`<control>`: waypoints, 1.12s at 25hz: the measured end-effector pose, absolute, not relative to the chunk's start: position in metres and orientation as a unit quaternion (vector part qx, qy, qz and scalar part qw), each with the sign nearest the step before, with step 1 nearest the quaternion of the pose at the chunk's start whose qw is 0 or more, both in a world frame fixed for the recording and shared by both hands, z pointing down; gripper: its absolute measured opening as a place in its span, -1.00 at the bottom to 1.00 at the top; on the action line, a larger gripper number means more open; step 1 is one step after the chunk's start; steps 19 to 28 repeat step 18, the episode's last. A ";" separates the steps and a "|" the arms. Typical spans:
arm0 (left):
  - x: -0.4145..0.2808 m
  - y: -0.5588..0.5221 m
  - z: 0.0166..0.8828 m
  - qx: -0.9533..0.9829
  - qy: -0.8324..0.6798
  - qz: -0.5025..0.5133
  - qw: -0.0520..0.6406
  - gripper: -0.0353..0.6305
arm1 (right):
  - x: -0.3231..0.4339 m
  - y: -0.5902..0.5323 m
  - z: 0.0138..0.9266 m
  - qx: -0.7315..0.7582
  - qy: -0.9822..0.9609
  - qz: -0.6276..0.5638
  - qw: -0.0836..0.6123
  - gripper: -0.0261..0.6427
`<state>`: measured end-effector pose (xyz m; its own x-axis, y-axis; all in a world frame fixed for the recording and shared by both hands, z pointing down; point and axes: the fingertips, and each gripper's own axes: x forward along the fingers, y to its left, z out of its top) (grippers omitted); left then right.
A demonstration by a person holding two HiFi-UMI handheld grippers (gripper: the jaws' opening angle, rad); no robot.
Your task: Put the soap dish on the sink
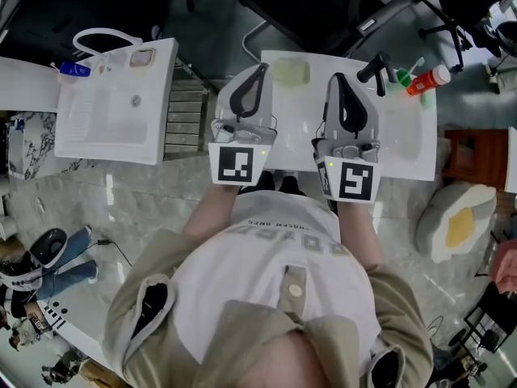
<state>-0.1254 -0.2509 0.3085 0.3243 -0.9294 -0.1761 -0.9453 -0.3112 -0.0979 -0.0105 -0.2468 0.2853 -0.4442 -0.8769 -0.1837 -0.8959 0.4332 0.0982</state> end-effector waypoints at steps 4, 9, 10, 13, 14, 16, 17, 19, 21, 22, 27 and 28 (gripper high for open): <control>-0.129 -0.252 0.309 -0.806 0.584 0.045 0.088 -0.87 | -0.009 -0.249 0.281 -0.525 0.844 0.093 0.055 -0.93; -0.132 -0.254 0.310 -0.803 0.587 0.043 0.089 -0.87 | -0.006 -0.250 0.283 -0.527 0.843 0.093 0.049 -0.92; -0.132 -0.255 0.311 -0.803 0.588 0.041 0.087 -0.87 | -0.005 -0.250 0.283 -0.526 0.844 0.094 0.047 -0.92; -0.131 -0.255 0.314 -0.804 0.587 0.039 0.082 -0.87 | -0.006 -0.250 0.284 -0.526 0.844 0.098 0.043 -0.92; -0.131 -0.255 0.314 -0.805 0.587 0.039 0.082 -0.87 | -0.006 -0.250 0.283 -0.525 0.844 0.099 0.043 -0.92; -0.130 -0.255 0.315 -0.806 0.586 0.038 0.082 -0.87 | -0.006 -0.251 0.283 -0.525 0.844 0.101 0.043 -0.92; -0.129 -0.255 0.316 -0.806 0.585 0.038 0.082 -0.87 | -0.006 -0.251 0.283 -0.524 0.844 0.102 0.042 -0.92; -0.129 -0.255 0.316 -0.806 0.585 0.038 0.082 -0.87 | -0.005 -0.251 0.282 -0.524 0.844 0.103 0.042 -0.92; -0.129 -0.255 0.316 -0.806 0.585 0.038 0.082 -0.87 | -0.005 -0.251 0.282 -0.524 0.844 0.103 0.042 -0.92; -0.129 -0.255 0.316 -0.806 0.585 0.038 0.082 -0.87 | -0.005 -0.251 0.282 -0.524 0.844 0.103 0.042 -0.92; -0.129 -0.255 0.316 -0.806 0.585 0.038 0.082 -0.87 | -0.005 -0.251 0.282 -0.524 0.844 0.103 0.042 -0.92; -0.129 -0.255 0.316 -0.806 0.585 0.038 0.082 -0.87 | -0.005 -0.251 0.282 -0.524 0.844 0.103 0.042 -0.92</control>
